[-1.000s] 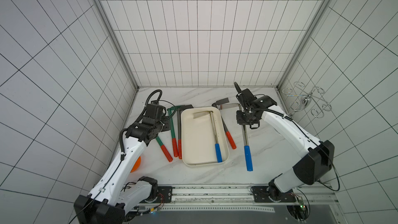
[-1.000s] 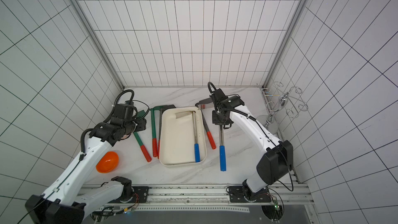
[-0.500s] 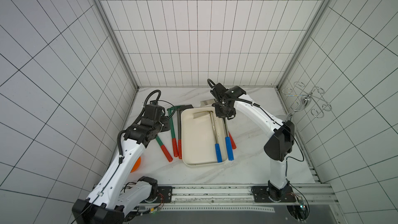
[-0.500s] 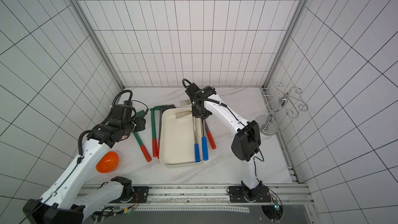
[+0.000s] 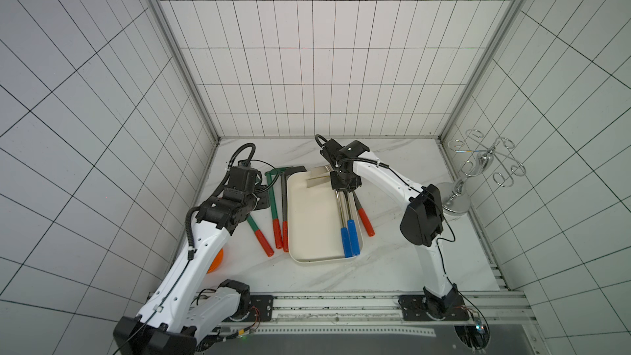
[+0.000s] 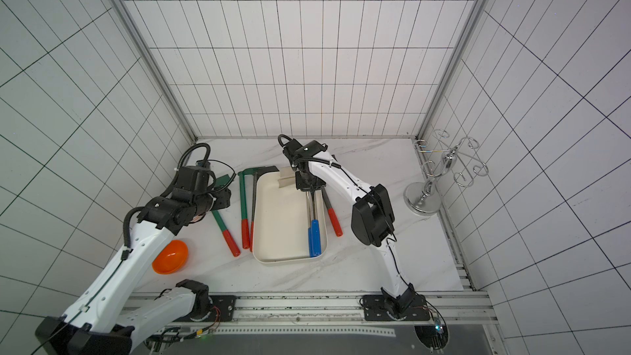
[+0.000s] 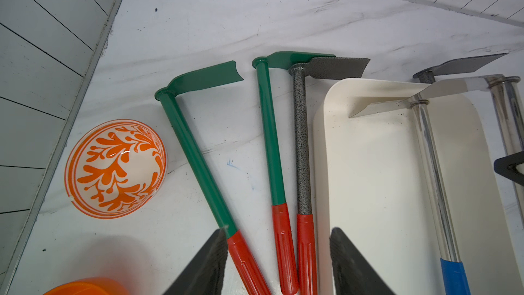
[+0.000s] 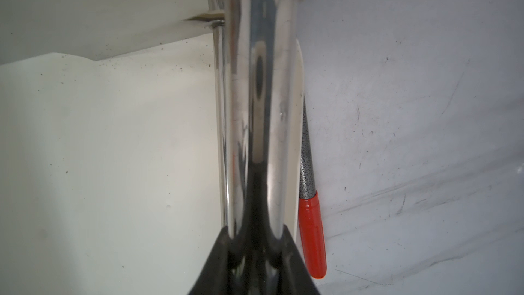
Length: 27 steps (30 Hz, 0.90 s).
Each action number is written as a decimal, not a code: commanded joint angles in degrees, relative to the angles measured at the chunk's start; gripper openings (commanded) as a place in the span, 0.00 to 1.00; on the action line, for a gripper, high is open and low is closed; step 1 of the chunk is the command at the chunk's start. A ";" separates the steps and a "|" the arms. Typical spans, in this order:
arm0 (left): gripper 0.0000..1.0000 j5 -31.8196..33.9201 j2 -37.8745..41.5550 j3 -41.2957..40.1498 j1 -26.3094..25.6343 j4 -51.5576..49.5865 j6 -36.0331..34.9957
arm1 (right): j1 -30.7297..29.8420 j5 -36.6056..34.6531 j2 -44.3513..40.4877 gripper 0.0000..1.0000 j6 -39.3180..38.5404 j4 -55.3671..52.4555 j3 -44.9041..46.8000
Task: Put the small hoe into the storage box
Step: Place the hoe in the storage box.
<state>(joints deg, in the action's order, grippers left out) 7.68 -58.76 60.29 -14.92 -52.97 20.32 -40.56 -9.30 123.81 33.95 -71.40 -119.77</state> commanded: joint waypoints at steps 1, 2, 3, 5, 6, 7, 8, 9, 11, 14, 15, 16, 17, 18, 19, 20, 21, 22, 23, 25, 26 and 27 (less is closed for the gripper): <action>0.60 0.64 0.85 0.40 -0.20 -0.11 -0.10 | -0.37 -0.74 0.88 0.00 2.34 -1.04 -7.57; 0.60 0.67 0.92 0.27 -0.21 0.05 0.00 | -0.40 -0.64 1.31 0.00 2.64 -1.09 -8.03; 0.60 0.50 0.93 0.18 -0.22 0.06 0.01 | -0.40 -0.59 1.66 0.00 2.75 -1.27 -8.56; 0.60 0.57 1.08 -0.08 -0.25 0.13 0.07 | -0.46 -0.54 2.38 0.00 2.78 -1.60 -9.52; 0.60 0.51 1.11 -0.25 -0.28 0.20 0.07 | -0.40 -0.67 2.83 0.00 2.87 -1.84 -10.07; 0.60 0.53 1.18 -0.35 -0.26 0.23 0.07 | -0.43 -0.97 3.16 0.00 2.95 -2.11 -10.58; 0.60 0.53 1.19 -0.43 -0.22 0.18 0.07 | -0.41 -1.14 3.61 0.00 2.95 -2.36 -10.96; 0.60 0.58 1.27 -0.50 -0.20 0.32 0.07 | -0.41 -1.22 4.06 0.00 2.93 -2.52 -11.47; 0.60 0.58 1.33 -0.61 -0.21 0.31 0.07 | -0.45 -1.50 4.71 0.00 2.95 -2.75 -12.05; 0.60 0.58 1.33 -0.61 -0.20 0.37 0.08 | -0.47 -1.51 5.48 0.00 2.92 -3.01 -12.44; 0.60 0.62 1.41 -0.70 -0.22 0.41 0.07 | -0.40 -1.55 5.68 0.00 2.95 -2.99 -12.47; 0.60 0.67 1.41 -0.78 -0.20 0.41 0.08 | -0.45 -1.60 5.81 0.00 3.00 -3.06 -12.42; 0.60 0.65 1.54 -0.79 -0.22 0.41 0.12 | -0.48 -1.66 5.85 0.00 3.04 -2.98 -12.36; 0.60 0.66 1.52 -0.92 -0.25 0.40 0.07 | -0.49 -1.69 6.02 0.00 2.93 -3.09 -12.33; 0.60 0.67 1.55 -0.97 -0.22 0.45 0.10 | -0.57 -1.69 6.10 0.00 2.96 -3.07 -12.33; 0.60 0.62 1.63 -1.05 -0.20 0.49 0.12 | -0.64 -1.87 6.10 0.00 2.95 -3.12 -12.26; 0.60 0.67 1.63 -1.14 -0.22 0.43 0.16 | -0.71 -1.95 6.26 0.00 2.96 -3.00 -12.19; 0.60 0.67 1.62 -1.22 -0.26 0.49 0.19 | -0.76 -1.96 6.37 0.00 3.04 -2.98 -12.16; 0.60 0.66 1.63 -1.23 -0.29 0.49 0.16 | -0.78 -1.95 6.56 0.00 3.03 -2.98 -12.16; 0.60 0.67 1.63 -1.27 -0.25 0.59 0.25 | -0.80 -2.00 6.89 0.00 3.04 -2.81 -12.16; 0.60 0.64 1.63 -1.24 -0.21 0.59 0.25 | -0.78 -2.04 7.09 0.00 3.05 -2.70 -12.16; 0.60 0.67 1.63 -1.32 -0.31 0.59 0.17 | -0.78 -2.04 7.33 0.00 2.87 -2.62 -12.16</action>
<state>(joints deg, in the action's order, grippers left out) 7.70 -58.13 59.75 -14.96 -52.93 20.34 -40.66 -9.96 129.88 35.77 -72.62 -125.43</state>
